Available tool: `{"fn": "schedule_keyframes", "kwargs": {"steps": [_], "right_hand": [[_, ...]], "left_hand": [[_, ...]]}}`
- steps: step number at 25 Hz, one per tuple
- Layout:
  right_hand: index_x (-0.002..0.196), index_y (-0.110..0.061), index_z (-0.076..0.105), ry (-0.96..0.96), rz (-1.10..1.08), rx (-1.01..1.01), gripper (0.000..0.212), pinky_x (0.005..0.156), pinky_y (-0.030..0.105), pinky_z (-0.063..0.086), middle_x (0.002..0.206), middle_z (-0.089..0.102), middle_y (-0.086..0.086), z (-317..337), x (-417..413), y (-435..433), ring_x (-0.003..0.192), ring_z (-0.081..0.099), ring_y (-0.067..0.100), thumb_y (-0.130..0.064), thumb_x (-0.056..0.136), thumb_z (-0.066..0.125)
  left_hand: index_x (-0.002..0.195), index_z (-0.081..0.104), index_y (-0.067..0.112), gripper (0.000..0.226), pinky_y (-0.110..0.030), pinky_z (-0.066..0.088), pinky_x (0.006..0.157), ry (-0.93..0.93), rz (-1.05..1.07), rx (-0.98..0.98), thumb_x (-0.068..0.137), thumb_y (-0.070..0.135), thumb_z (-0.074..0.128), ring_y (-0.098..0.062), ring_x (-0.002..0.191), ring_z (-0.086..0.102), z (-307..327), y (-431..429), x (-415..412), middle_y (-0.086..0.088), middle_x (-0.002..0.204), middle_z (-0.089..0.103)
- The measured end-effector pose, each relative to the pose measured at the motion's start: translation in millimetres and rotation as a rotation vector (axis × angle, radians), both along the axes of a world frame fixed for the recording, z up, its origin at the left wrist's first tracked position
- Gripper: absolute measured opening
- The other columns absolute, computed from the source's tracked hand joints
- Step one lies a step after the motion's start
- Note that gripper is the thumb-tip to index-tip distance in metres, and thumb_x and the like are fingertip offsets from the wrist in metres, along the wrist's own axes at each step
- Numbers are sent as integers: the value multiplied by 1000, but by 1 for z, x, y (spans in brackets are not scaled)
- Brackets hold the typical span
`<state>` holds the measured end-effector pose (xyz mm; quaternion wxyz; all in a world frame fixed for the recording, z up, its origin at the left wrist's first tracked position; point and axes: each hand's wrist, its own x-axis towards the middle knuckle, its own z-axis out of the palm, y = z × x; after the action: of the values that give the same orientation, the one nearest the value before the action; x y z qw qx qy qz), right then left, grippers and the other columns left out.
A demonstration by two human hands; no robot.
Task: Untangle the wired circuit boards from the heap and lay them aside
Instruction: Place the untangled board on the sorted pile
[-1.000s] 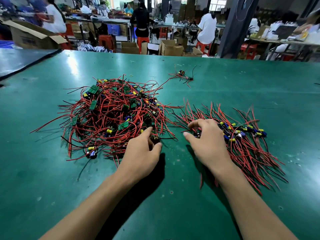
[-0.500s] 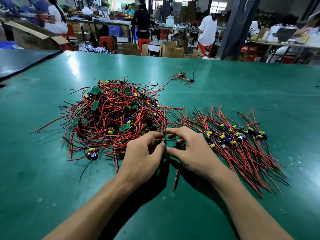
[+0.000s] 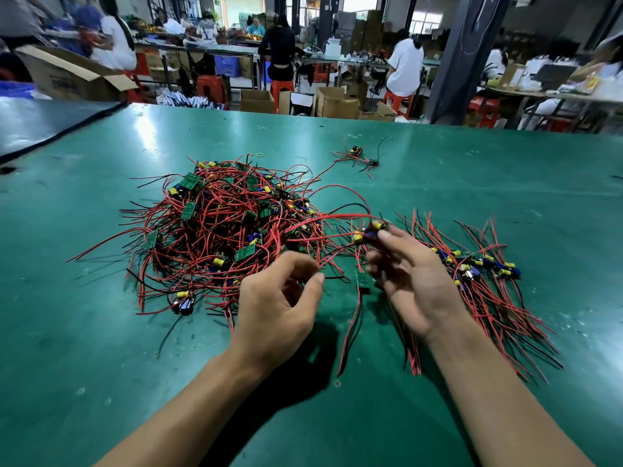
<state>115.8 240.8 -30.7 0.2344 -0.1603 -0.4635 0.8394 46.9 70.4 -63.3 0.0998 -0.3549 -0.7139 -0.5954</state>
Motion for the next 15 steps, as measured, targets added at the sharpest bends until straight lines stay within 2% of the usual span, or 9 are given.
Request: {"fn": "schedule_keyframes", "kwargs": {"steps": [3, 6, 8, 11, 14, 15], "right_hand": [[97, -5, 72, 42, 83, -220, 23, 54, 22, 52, 80, 68, 3, 6, 4, 5, 61, 59, 10, -19, 79, 66], [101, -4, 69, 40, 156, -228, 26, 54, 22, 53, 81, 69, 3, 3, 2, 2, 63, 62, 11, -21, 82, 65], [104, -2, 64, 10, 149, -125, 23, 58, 22, 57, 84, 74, 7, -3, -3, -3, 69, 71, 15, -15, 84, 64], [110, -2, 62, -112, 40, 84, 18, 68, 27, 61, 92, 76, 10, -14, -8, -8, 81, 75, 26, -4, 92, 64], [111, -10, 69, -275, -100, 338, 20, 66, 29, 57, 83, 73, 4, -21, -8, -2, 71, 69, 19, -10, 92, 70], [110, -11, 70, -276, -119, 318, 19, 63, 30, 55, 80, 70, 4, -20, -7, 1, 66, 65, 17, -11, 91, 72]], "left_hand": [[90, 74, 13, 6, -35, 57, 62, -22, -45, -68, 87, 9, 71, -11, 64, 70, -3, 1, 0, 6, 74, 72], [101, 74, 12, 14, -34, 60, 68, -90, -12, -62, 89, 8, 69, -7, 68, 71, -4, 6, 0, 5, 80, 74], [106, 71, 11, 17, -39, 61, 70, -213, 33, -10, 90, 7, 66, -9, 69, 73, -2, 6, -3, 3, 83, 75], [88, 72, 15, 7, -36, 58, 64, -176, 111, -27, 89, 9, 67, -6, 64, 68, 0, 2, -7, 8, 72, 72], [82, 71, 15, 9, -36, 57, 62, -154, 41, -66, 88, 9, 69, -12, 64, 69, 2, 0, -2, 5, 67, 71], [83, 72, 13, 8, -37, 57, 63, -156, 13, -85, 88, 8, 69, -15, 64, 69, 1, 0, 0, 3, 68, 71]]}}
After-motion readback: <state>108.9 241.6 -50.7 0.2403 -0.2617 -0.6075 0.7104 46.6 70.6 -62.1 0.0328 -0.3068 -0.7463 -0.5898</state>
